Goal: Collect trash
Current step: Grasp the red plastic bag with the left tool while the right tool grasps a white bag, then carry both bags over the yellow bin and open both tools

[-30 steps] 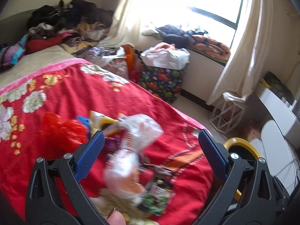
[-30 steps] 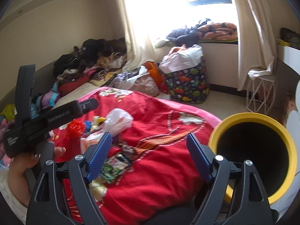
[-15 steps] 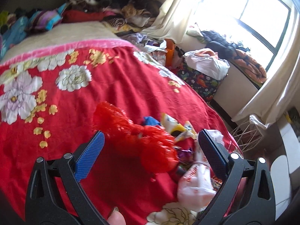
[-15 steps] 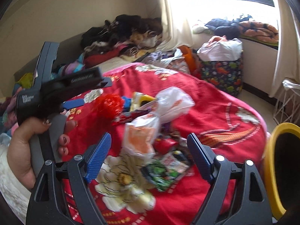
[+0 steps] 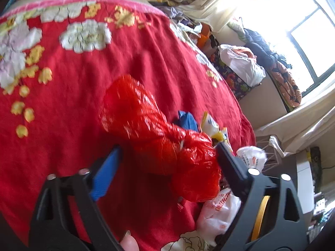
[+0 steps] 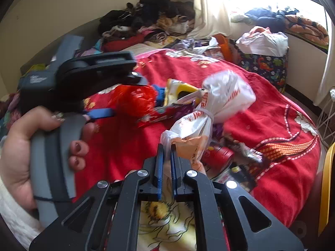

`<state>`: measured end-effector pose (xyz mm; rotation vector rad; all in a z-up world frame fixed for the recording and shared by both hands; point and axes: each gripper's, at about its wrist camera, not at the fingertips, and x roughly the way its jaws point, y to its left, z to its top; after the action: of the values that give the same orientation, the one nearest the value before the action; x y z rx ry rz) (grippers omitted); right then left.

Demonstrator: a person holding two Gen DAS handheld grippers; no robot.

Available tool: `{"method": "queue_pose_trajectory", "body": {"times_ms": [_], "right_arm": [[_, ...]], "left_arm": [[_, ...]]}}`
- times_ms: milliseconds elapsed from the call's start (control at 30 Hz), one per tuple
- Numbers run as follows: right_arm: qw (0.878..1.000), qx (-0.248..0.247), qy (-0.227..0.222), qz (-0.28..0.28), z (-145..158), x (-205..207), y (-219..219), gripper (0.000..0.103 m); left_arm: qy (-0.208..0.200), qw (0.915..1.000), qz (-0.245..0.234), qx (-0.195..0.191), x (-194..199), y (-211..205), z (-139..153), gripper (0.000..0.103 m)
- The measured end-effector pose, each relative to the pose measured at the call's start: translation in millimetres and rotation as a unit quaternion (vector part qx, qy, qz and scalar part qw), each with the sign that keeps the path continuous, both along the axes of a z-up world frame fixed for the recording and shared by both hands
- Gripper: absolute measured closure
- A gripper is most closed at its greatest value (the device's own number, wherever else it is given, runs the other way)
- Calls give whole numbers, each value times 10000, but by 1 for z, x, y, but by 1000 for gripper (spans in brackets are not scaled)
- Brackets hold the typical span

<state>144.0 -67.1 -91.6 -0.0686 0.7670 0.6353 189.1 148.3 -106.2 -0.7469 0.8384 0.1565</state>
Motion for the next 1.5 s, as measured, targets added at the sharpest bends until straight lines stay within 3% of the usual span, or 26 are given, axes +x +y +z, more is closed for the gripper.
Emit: {"method": "queue_pose_trajectory", "body": {"times_ms": [100,300,533,900,1500], "right_arm": [[9998,-76,-136,145,-2,-9,2,98],[9986,-183,-399,293,5,-21,3,98],[9971,-32,-666,364,20,-29,-7,98],[9948,127,-945,356,43,-41,-19,99],[9872,513,-1466,-355,84,-39,-79,99]], "left_arm": [[-8,10000,-67,-5,-3,-4,-3,50],[-361,9992,-143,117,-20,-8,10,61],[-765,9961,-225,378,-39,-13,35,61],[-1063,9898,-428,841,-53,-30,65,62],[-1437,9787,-982,1090,-57,-72,95,62]]}}
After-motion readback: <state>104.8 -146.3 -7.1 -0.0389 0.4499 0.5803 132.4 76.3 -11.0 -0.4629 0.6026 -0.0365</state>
